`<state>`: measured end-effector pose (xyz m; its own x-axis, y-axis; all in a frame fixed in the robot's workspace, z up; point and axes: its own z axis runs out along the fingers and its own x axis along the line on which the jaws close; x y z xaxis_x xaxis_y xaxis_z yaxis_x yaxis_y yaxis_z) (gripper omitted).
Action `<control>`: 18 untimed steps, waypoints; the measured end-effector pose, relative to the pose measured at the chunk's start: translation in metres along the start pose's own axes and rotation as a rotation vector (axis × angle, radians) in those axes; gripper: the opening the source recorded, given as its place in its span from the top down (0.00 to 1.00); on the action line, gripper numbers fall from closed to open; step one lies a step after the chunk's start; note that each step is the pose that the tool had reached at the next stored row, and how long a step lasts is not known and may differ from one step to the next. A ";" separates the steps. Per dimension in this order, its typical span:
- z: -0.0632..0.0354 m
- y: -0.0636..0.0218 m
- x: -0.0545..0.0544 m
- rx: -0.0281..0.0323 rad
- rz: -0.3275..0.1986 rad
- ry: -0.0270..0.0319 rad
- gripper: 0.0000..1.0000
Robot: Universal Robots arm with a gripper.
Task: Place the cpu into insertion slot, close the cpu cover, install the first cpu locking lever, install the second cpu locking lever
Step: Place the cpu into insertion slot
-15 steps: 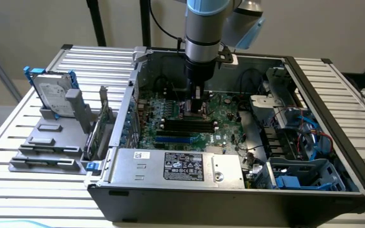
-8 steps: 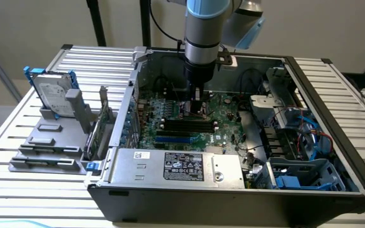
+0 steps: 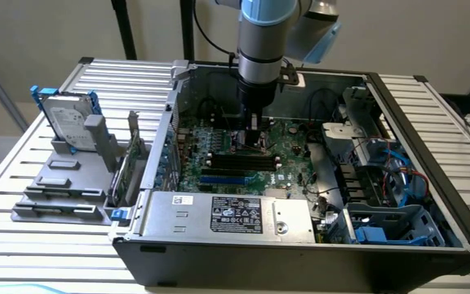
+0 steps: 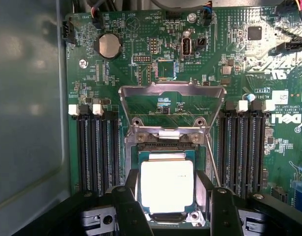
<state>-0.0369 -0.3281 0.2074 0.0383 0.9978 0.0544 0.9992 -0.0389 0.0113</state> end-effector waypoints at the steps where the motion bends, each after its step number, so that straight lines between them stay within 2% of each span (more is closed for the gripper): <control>1: 0.0005 0.0004 0.000 0.0009 0.000 -0.0010 0.45; 4: 0.0017 0.0009 0.000 0.0031 0.000 -0.0044 0.45; 12: 0.0041 0.0010 0.000 0.0065 0.000 -0.0187 0.45; 18: 0.0045 0.0009 0.000 0.0066 0.000 -0.0210 0.45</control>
<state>-0.0359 -0.3274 0.2029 0.0386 0.9987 0.0334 0.9992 -0.0388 0.0048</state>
